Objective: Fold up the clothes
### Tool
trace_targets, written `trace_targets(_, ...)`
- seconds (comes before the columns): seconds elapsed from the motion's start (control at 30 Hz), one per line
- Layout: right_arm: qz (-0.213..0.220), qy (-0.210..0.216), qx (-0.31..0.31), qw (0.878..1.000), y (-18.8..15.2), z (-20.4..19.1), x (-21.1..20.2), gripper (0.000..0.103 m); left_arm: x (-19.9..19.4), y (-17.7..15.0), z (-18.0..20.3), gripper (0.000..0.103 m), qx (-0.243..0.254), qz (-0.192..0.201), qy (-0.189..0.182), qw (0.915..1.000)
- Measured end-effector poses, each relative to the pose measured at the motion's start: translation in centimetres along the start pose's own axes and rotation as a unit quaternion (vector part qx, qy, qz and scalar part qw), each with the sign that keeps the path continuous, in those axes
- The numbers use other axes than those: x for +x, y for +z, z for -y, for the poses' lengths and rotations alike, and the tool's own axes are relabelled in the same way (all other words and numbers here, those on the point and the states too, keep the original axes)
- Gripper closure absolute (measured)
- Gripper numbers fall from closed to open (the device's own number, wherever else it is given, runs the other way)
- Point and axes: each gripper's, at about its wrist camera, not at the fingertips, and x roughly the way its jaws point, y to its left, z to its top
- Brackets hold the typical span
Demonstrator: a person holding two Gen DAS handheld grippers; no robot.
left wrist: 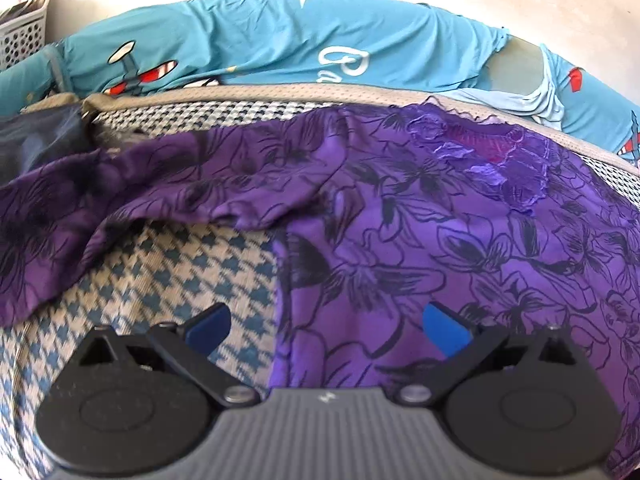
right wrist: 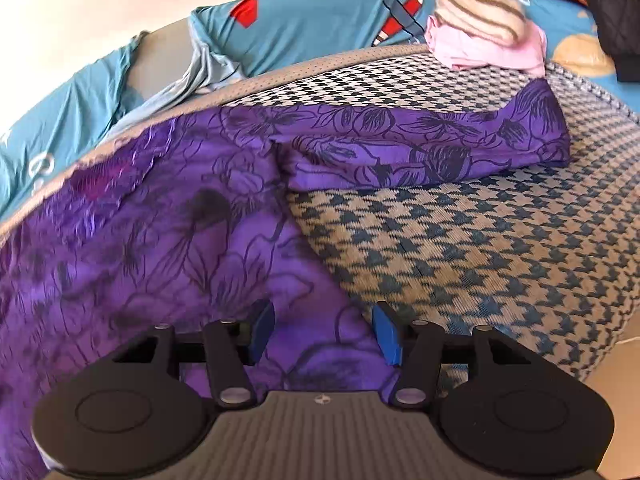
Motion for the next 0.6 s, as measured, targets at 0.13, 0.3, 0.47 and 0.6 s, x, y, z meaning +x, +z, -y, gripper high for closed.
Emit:
trace_targets(0.13, 0.007, -0.016, -0.017, 1.000, -1.3, -0.3, -0.6, 0.049, -0.2, -0.7, -0.5, 0.001, -0.007, -0.009, 0.006, 0.9999)
trace_targets(0.3, 0.014, -0.025, -0.021, 0.999, -2.2, -0.6, -1.2, 0.050, -0.4, -1.5, -0.7, 0.000, -0.009, -0.019, 0.002, 0.9998)
trace_targets(0.47, 0.021, -0.033, -0.046, 0.998, -2.9, -1.6, -1.5, 0.065, -0.5, -2.4, -0.2, 0.000, 0.004, -0.026, -0.005, 0.9996)
trace_targets(0.6, 0.026, -0.033, -0.054, 0.998, -3.2, -2.0, -1.7, 0.085, -0.8, -3.1, 0.7, 0.007, 0.029, -0.025, -0.011, 0.9992)
